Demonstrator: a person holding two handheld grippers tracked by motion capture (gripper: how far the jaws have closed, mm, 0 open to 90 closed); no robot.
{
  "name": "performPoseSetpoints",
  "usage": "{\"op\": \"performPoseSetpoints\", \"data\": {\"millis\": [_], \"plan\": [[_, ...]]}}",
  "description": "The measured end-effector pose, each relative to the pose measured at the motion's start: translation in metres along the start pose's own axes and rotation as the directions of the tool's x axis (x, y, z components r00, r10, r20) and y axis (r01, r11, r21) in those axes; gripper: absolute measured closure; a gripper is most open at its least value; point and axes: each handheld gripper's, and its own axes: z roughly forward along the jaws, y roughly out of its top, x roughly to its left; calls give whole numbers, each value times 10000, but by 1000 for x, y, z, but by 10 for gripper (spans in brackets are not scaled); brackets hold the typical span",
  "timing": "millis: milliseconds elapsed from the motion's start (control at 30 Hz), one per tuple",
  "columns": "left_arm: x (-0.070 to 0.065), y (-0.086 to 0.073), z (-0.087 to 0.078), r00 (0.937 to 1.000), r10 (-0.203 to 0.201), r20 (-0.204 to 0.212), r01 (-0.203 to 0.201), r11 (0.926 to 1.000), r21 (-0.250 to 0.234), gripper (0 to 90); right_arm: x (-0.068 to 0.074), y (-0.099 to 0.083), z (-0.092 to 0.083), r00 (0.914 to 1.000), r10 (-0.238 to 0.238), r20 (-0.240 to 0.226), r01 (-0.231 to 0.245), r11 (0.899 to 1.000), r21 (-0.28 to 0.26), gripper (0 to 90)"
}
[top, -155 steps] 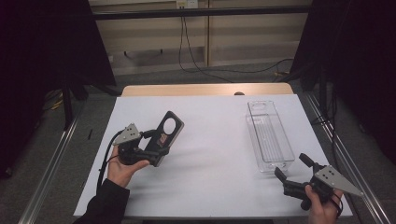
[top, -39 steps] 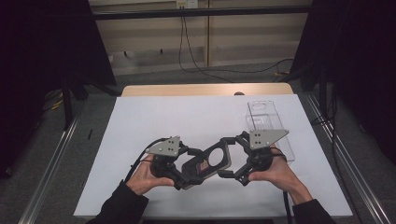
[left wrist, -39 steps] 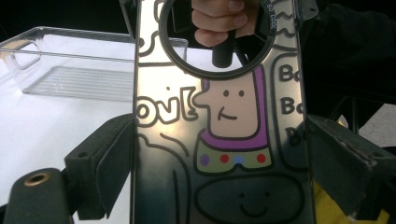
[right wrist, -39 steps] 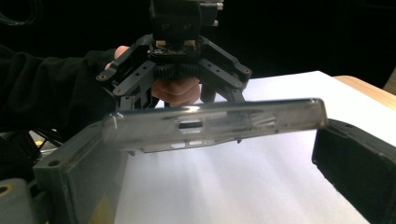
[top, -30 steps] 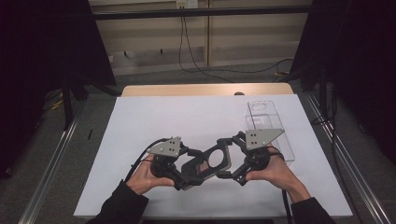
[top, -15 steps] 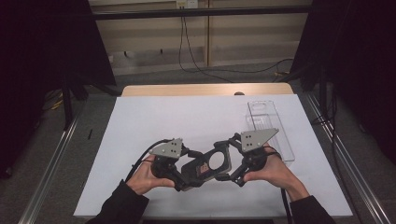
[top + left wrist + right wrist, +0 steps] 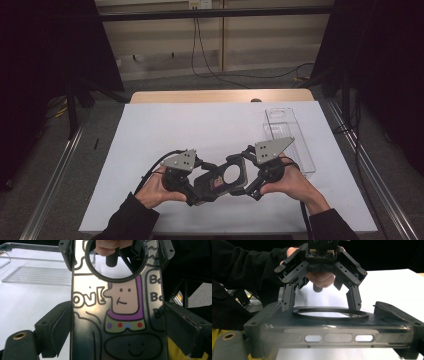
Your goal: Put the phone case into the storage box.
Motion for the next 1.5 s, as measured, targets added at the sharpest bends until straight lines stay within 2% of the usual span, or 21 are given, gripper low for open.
{"op": "performPoseSetpoints", "data": {"millis": [133, 367, 500, 633, 767, 833, 900, 1000, 1100, 1267, 1367, 1467, 1500], "plan": [[1, 0, 0, 9999, 112, 16, -112, 9999, 68, 122, 0, 0, 0, 10000, 51, -62, -50, 9999, 103, 107], [1, -1, 0, 10000, -77, -4, 77, 10000, -13, 121, -1, 0, -1, 9994, 325, -116, -324, 9994, 128, 113], [1, -2, 0, 9995, -175, -274, 171, 9998, -143, 114, -1, 0, -2, 9988, 490, 16, -490, 9988, 71, 116], [1, -2, 1, 9970, -537, -561, 531, 9985, -124, 62, -2, 0, -3, 9985, 522, 172, -526, 9983, 231, 117], [1, -2, 0, 9943, -476, -956, 488, 9988, 102, 39, -3, -1, -4, 9974, 667, 291, -674, 9974, 247, 117], [0, -2, -1, 9916, -475, -1204, 501, 9986, 188, 29, -3, -1, -6, 9961, 742, 479, -754, 9969, 234, 117], [0, -1, -3, 9895, -673, -1282, 690, 9976, 94, 38, -4, -2, -9, 9942, 732, 786, -751, 9970, 213, 117], [1, -1, -6, 9830, -708, -1693, 749, 9970, 181, 33, -6, -3, -11, 9905, 952, 991, -969, 9952, 130, 117], [2, -2, -10, 9789, -904, -1831, 945, 9954, 138, 31, -7, -5, -12, 9867, 1100, 1195, -1121, 9936, 105, 117], [0, -4, -16, 9577, -1252, -2591, 1220, 9921, -287, 42, -6, -3, -15, 9793, 1218, 1618, -1224, 9925, -68, 117], [-1, -5, -21, 9486, -1319, -2876, 1219, 9912, -523, 36, -6, -3, -18, 9745, 1327, 1808, -1328, 9911, -114, 117], [-2, -6, -25, 9403, -1332, -3132, 1257, 9911, -442, 29, -8, -4, -20, 9684, 1439, 2038, -1435, 9895, -169, 117], [-3, -7, -26, 9345, -1432, -3257, 1331, 9897, -533, 27, -9, -5, -21, 9652, 1500, 2144, -1491, 9886, -204, 117]]}}
